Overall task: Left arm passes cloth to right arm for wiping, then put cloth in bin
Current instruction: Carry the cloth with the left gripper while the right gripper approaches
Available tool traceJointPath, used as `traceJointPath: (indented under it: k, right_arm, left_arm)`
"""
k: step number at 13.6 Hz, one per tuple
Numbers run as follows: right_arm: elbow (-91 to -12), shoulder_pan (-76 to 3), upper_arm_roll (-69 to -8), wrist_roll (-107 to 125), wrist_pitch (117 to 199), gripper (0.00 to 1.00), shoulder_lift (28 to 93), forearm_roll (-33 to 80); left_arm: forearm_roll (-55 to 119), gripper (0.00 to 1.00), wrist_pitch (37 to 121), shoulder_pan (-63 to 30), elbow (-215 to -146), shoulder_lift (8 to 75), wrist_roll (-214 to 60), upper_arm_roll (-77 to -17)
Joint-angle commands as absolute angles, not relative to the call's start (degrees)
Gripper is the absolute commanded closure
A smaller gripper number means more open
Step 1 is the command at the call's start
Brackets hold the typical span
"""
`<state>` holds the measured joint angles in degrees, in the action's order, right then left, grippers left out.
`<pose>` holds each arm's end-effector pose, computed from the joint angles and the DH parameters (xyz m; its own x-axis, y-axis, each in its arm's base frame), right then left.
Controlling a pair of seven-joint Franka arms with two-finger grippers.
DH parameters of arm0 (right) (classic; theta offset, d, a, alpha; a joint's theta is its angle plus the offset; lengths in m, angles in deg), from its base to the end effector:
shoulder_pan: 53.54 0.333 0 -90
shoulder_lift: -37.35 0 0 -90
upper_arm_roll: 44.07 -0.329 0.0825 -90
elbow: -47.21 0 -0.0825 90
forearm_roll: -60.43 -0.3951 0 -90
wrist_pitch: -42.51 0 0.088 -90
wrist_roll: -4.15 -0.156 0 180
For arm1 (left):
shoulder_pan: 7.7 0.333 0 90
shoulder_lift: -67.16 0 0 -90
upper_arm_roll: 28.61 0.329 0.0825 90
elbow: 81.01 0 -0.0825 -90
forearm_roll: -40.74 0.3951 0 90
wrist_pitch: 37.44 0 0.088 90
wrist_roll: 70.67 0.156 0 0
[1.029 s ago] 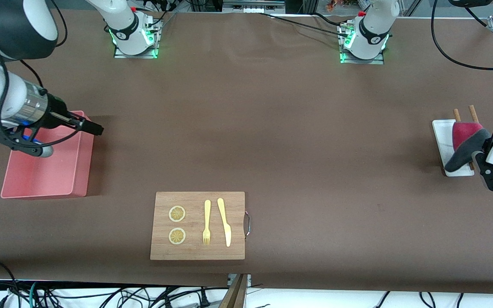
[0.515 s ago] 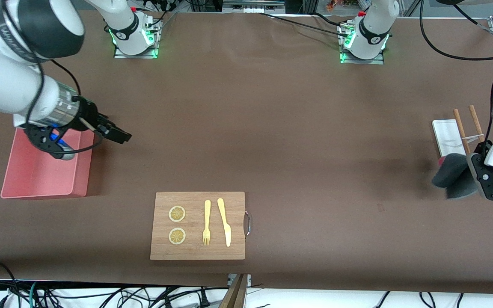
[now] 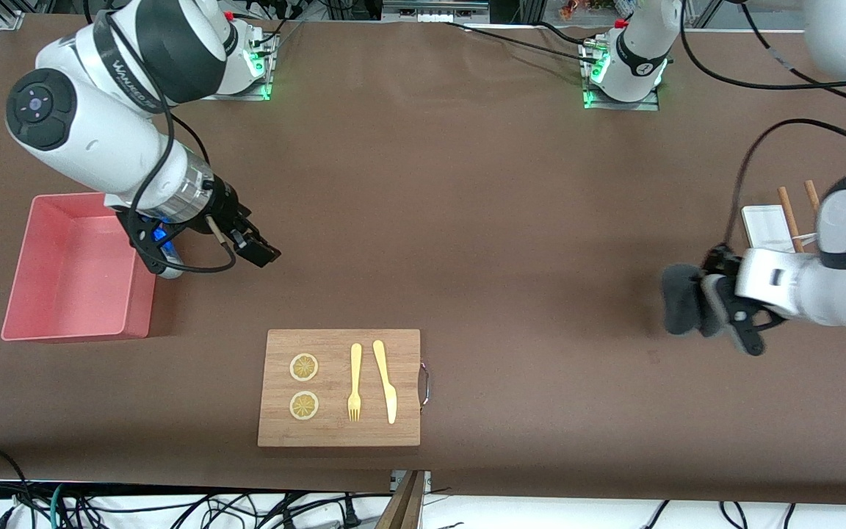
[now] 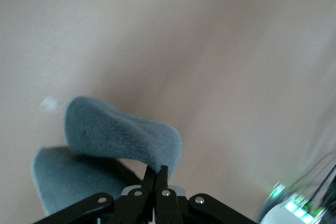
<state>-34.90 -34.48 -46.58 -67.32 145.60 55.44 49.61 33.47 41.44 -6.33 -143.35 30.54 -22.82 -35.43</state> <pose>0.6248 0.2699 0.4828 0.6105 -0.7728 -0.1732 -0.7917 -0.6015 -0.1067 0.6917 -0.0669 0.3962 0.5894 -0.8038 -0.0809 -0.7273 -0.5715 0.3800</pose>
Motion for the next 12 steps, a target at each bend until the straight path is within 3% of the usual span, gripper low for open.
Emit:
traceJointPath:
  k: [1,12]
  right_arm:
    - [-34.8,-32.7,-46.3,-72.6,149.0,0.00,56.4,47.1]
    - [-34.8,-25.8,-46.4,-87.2,159.8,0.00,61.5,44.7]
  left_arm:
    - [27.0,1.00,39.9,-11.3,-142.5,31.2,-36.2,-34.6]
    - [-13.4,1.00,48.3,-21.0,-143.4,28.9,-87.2,-34.2]
